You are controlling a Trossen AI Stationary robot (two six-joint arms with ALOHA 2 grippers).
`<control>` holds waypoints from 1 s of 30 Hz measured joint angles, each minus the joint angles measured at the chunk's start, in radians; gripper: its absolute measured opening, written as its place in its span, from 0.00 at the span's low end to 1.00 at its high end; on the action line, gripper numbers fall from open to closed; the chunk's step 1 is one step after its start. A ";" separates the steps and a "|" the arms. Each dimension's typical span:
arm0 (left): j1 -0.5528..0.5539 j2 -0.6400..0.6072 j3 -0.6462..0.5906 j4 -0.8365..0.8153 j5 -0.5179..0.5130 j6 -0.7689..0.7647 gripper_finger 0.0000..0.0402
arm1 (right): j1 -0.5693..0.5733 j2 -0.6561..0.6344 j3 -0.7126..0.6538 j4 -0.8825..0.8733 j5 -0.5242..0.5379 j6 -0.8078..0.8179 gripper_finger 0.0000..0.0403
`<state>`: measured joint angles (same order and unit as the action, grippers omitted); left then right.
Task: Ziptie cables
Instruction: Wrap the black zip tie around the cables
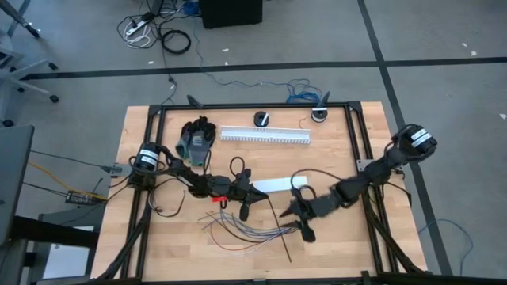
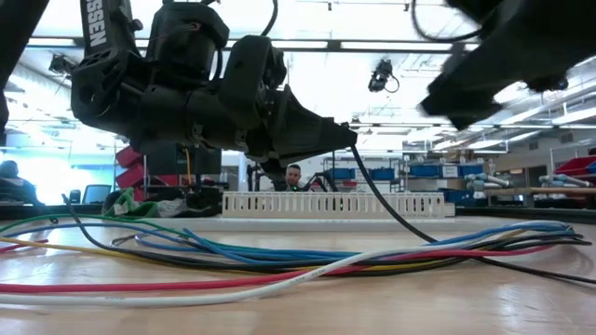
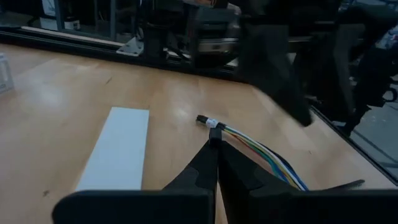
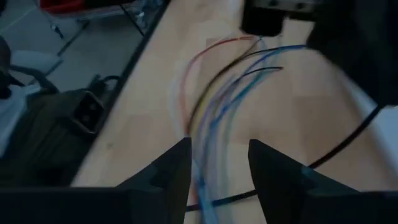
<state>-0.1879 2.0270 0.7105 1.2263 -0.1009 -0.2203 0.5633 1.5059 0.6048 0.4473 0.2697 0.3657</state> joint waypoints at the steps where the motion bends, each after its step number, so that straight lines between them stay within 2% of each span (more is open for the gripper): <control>1: 0.000 0.000 0.000 0.000 0.002 -0.010 0.00 | 0.034 0.005 0.000 0.001 0.044 0.032 0.38; 6: 0.000 0.000 0.000 -0.002 0.010 -0.028 0.00 | 0.189 0.033 0.000 0.002 0.260 0.102 0.38; 9: 0.000 0.006 0.013 -0.010 0.009 -0.041 0.00 | 0.252 0.052 0.001 0.004 0.315 0.086 0.41; 20: -0.003 0.114 0.189 -0.094 0.014 -0.049 0.00 | 0.354 0.200 0.014 0.044 0.326 0.078 0.44; 30: -0.047 0.156 0.204 -0.112 -0.182 -0.169 0.00 | 0.380 0.353 0.163 0.046 0.347 -0.043 0.44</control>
<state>-0.2350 2.1830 0.9142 1.1145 -0.2824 -0.3891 0.9432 1.8591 0.7677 0.4935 0.6167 0.3224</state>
